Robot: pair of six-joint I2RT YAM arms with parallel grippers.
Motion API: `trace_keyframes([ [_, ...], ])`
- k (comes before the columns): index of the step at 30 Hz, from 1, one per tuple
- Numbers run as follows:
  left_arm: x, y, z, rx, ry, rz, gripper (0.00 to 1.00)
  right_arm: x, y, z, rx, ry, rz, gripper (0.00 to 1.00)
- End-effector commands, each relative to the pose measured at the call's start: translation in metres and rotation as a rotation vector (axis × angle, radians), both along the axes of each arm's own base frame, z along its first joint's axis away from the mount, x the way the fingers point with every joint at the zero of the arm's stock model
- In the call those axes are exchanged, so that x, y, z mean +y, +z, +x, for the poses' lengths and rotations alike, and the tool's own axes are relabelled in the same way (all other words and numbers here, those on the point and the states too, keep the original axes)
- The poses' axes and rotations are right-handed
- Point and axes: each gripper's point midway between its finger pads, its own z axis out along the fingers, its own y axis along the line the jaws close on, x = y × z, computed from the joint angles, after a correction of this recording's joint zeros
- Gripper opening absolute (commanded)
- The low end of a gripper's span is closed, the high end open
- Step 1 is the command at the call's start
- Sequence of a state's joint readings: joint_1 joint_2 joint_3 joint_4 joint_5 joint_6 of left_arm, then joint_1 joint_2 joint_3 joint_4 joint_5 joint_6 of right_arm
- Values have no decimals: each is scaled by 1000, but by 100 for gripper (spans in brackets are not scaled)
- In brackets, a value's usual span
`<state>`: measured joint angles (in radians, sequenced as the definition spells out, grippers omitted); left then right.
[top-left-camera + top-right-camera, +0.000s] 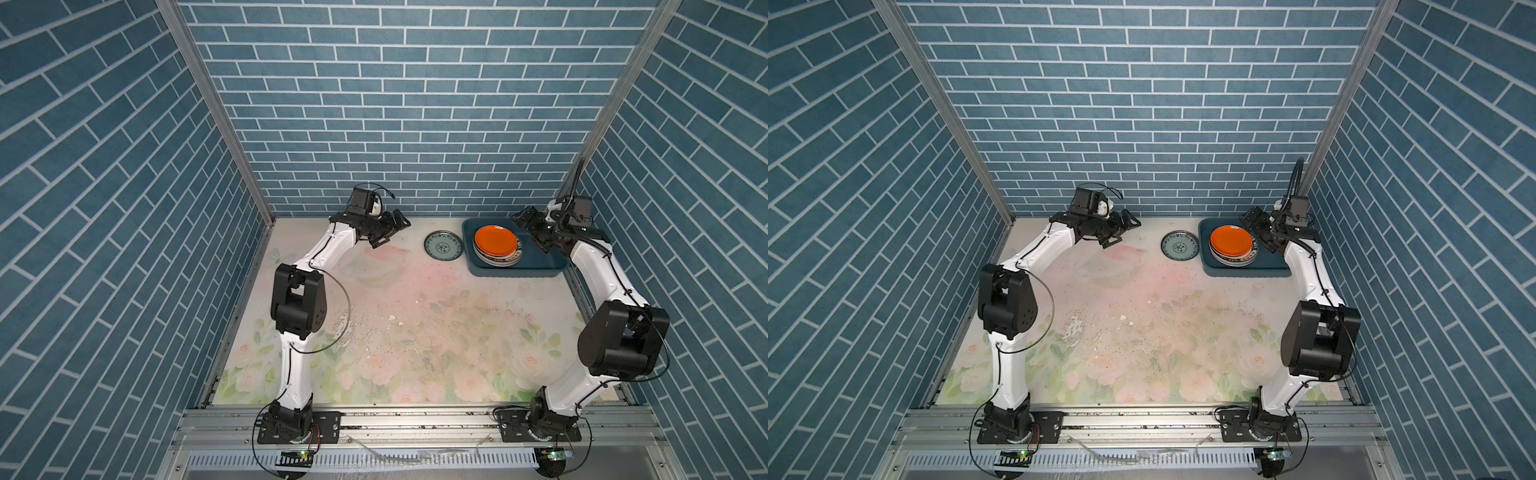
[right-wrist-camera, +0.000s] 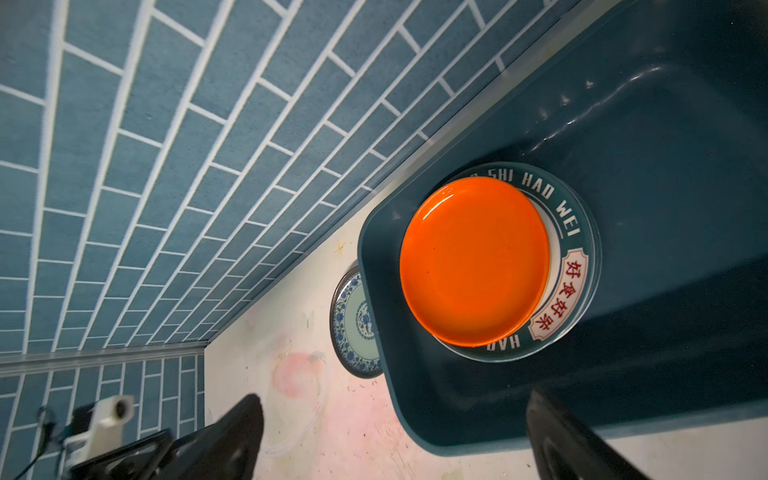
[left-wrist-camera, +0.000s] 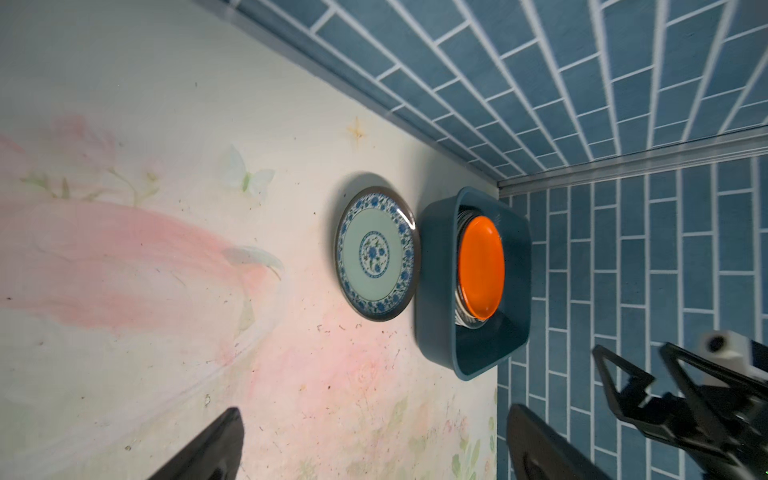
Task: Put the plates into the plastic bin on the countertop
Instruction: 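Open right gripper and raise it from the bin while left reaches blue-patterned plate, then grasp the blue-and-white patterned plate rim with left gripper and lift it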
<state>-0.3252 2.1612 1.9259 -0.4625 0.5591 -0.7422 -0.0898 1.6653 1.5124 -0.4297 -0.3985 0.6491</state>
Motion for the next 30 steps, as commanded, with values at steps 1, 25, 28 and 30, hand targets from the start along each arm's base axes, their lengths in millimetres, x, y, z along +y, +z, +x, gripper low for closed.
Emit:
trace_keyframes([
  [1, -18, -10, -2, 18, -60, -7, 99, 3, 17, -17, -22, 11, -28, 99],
  [25, -86, -101, 23, 87, -91, -40, 82, 0, 42, -82, -58, -49, -57, 99],
  [28, -93, -108, 25, 85, -80, -44, 80, -1, 42, -87, -53, -57, -62, 99],
  [30, -97, -112, 27, 88, -66, -54, 78, -2, 41, -90, -47, -61, -65, 99],
])
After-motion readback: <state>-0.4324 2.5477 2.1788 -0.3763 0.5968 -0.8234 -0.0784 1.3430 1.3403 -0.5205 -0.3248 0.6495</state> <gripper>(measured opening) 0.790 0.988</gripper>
